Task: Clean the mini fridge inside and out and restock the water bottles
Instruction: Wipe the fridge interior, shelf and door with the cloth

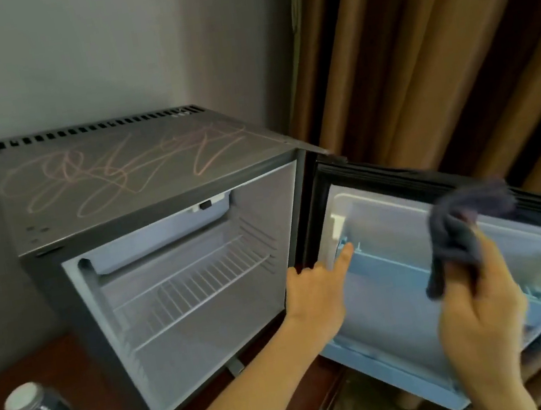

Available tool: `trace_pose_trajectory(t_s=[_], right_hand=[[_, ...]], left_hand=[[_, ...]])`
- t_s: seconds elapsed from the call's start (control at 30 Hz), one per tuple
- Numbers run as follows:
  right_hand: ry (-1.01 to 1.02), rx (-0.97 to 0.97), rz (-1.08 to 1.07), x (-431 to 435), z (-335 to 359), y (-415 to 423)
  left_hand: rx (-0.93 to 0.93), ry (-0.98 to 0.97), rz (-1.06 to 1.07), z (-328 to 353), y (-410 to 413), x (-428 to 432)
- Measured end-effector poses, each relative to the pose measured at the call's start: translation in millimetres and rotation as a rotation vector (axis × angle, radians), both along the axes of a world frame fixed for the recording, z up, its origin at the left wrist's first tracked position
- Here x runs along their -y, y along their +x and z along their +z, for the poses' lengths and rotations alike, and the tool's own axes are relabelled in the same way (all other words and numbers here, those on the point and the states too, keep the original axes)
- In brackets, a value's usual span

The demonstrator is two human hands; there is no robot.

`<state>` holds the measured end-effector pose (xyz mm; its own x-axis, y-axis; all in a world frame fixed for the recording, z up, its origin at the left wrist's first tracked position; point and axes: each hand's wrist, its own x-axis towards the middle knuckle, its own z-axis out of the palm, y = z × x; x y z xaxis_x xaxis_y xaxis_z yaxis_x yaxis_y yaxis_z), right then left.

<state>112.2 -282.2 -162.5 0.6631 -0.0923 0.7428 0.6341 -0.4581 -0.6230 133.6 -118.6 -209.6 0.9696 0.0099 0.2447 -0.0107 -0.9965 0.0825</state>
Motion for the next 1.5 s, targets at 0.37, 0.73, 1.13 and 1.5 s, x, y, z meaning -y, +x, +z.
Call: trace_pose_trajectory(t_s=[0.37,0.73,1.13,1.5], right_hand=[[-1.583,0.055,-0.053,-102.5,-4.3,80.1],[-2.138,-0.208,-0.033,-130.1,-156.0,82.7],[-2.362,-0.156,0.064,-120.8,-271.5,79.7],[-1.327,0.180,0.278,-121.5,-61.1,89.4]], left_hand=[[0.104,-0.133,0.000,-45.9,-44.0,-51.6],[0.062,-0.175,0.092,-64.0,-57.2,-71.6],[0.070,-0.096,0.105,-58.6,-32.4,-82.7],[0.183,-0.122,0.108,-11.2,-23.5,-86.5]])
